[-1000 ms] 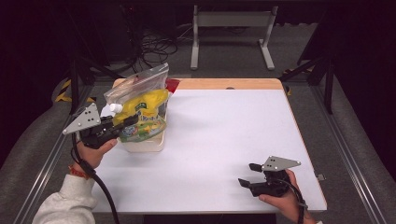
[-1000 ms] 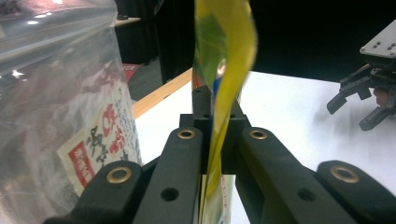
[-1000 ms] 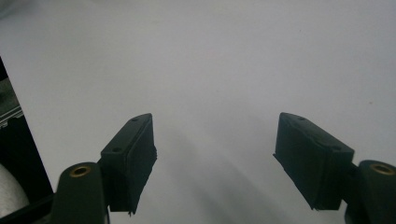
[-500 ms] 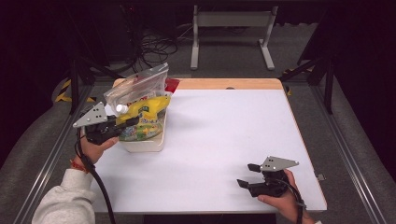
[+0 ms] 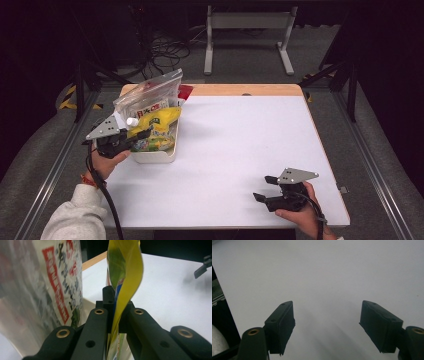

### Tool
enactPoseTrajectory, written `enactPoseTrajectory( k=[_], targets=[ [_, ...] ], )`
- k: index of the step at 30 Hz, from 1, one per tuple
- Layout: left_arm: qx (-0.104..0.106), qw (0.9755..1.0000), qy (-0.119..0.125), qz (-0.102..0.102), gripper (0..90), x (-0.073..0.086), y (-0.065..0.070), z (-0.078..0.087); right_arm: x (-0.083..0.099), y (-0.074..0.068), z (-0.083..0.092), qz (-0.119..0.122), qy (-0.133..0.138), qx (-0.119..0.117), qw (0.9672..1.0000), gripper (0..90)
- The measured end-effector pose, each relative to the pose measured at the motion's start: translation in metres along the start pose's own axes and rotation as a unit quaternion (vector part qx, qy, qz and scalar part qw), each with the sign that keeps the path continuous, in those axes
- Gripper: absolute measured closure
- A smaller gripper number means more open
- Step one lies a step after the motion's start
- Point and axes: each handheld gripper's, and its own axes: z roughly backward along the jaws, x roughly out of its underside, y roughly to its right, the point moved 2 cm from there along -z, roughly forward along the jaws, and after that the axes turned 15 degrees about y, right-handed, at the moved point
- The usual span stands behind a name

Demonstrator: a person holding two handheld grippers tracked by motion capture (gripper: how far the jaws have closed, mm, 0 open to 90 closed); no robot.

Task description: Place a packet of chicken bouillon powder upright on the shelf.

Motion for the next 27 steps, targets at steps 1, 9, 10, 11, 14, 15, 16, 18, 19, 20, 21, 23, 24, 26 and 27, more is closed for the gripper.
enactPoseTrajectory(
  k=[1, 9, 10, 11, 14, 15, 16, 18, 19, 20, 21, 23, 24, 26, 27],
  targets=[
    [-0.001, 1.0, 0.003, 0.007, 88.6, 0.002, 0.0, 0.001, 0.0, -0.001, 0.0, 0.0, -0.001, -0.001, 1.0, 27.4],
    [-0.012, 0.9999, -0.003, 0.01, 88.5, 0.012, -0.001, 0.004, -0.001, 0.0, 0.0, 0.005, -0.002, 0.003, 1.0, 26.6],
    [-0.014, 0.9998, -0.003, 0.013, 88.5, 0.013, -0.001, 0.004, -0.001, -0.001, 0.0, 0.009, -0.003, 0.004, 0.9999, 26.5],
    [-0.014, 0.9998, -0.001, 0.015, 88.4, 0.015, -0.002, 0.005, -0.001, -0.001, 0.0, 0.011, -0.003, 0.003, 0.9999, 26.5],
    [-0.017, 0.9997, -0.006, 0.016, 88.3, 0.017, -0.001, 0.007, -0.001, -0.003, 0.0, 0.017, -0.005, 0.002, 0.9998, 26.3],
    [-0.017, 0.9997, -0.005, 0.015, 88.2, 0.019, -0.002, 0.008, -0.001, -0.003, 0.0, 0.019, -0.004, 0.002, 0.9998, 26.3],
    [-0.018, 0.9997, -0.004, 0.019, 88.2, 0.02, -0.002, 0.009, -0.001, -0.003, 0.0, 0.019, -0.004, 0.002, 0.9998, 26.3],
    [-0.023, 0.9995, -0.007, 0.022, 88.1, 0.023, -0.003, 0.01, -0.002, -0.003, 0.0, 0.027, -0.002, 0.003, 0.9996, 25.6],
    [-0.024, 0.9994, -0.007, 0.023, 88.1, 0.024, -0.004, 0.01, -0.002, -0.003, 0.0, 0.03, -0.001, 0.005, 0.9995, 25.1],
    [-0.024, 0.9994, -0.006, 0.025, 88.1, 0.026, -0.004, 0.011, -0.002, -0.003, 0.0, 0.03, 0.001, 0.005, 0.9996, 24.8],
    [-0.024, 0.9994, -0.007, 0.025, 88.1, 0.026, -0.004, 0.011, -0.003, -0.003, 0.001, 0.03, 0.002, 0.006, 0.9995, 24.4],
    [-0.025, 0.9993, -0.005, 0.026, 88.1, 0.028, -0.004, 0.011, -0.003, -0.003, 0.0, 0.032, 0.004, 0.007, 0.9995, 24.0],
    [-0.025, 0.9993, -0.006, 0.027, 88.1, 0.029, -0.004, 0.012, -0.003, -0.003, 0.0, 0.032, 0.004, 0.006, 0.9994, 23.6],
    [-0.026, 0.9993, -0.006, 0.027, 88.0, 0.031, -0.004, 0.013, -0.004, -0.003, 0.0, 0.037, 0.005, 0.009, 0.9993, 23.0],
    [-0.027, 0.9993, -0.005, 0.027, 88.2, 0.033, -0.004, 0.013, -0.004, -0.003, 0.0, 0.039, 0.005, 0.009, 0.9992, 22.7]
  ],
)
